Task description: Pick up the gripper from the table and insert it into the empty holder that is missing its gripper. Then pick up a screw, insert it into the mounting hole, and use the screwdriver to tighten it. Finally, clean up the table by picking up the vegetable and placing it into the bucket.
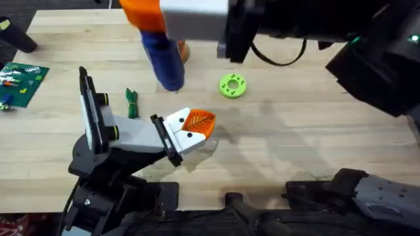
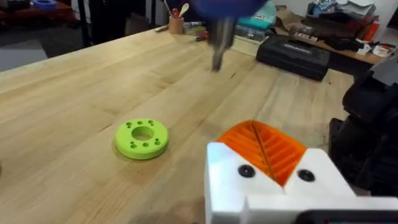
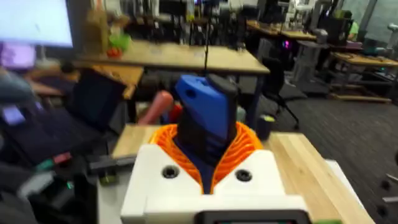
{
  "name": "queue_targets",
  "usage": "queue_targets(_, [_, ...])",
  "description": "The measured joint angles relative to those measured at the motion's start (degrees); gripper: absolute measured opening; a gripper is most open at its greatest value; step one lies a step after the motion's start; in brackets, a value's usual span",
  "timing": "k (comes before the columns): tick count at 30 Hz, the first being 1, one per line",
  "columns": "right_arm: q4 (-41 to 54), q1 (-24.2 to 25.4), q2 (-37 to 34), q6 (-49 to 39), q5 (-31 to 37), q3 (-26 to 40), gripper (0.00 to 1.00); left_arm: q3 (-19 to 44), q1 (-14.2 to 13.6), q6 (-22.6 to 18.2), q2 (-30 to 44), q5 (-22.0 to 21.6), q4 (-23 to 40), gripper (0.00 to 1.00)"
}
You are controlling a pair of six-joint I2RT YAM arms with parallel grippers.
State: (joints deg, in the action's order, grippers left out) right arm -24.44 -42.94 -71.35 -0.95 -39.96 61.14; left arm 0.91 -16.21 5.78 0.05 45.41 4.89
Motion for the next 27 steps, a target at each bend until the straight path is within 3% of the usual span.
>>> queue_targets(8, [12.8,1.8,0.0,-21.2,0.4,0.0,0.049,0.0,0.0,0.0,0.0,0.0,0.0,0.013])
queue_targets(16, [21.8,6.5,0.0,-37.4,6.7,0.0,0.049,0.0,0.0,0.0,0.0,0.0,0.0,0.013])
queue_targets(20, [22.8,6.9,0.0,-42.7,7.8,0.0,0.049,0.0,0.0,0.0,0.0,0.0,0.0,0.013])
queue_targets(27, [26.5,6.9,0.0,-44.2,7.8,0.0,0.049,0.0,0.0,0.0,0.0,0.0,0.0,0.013])
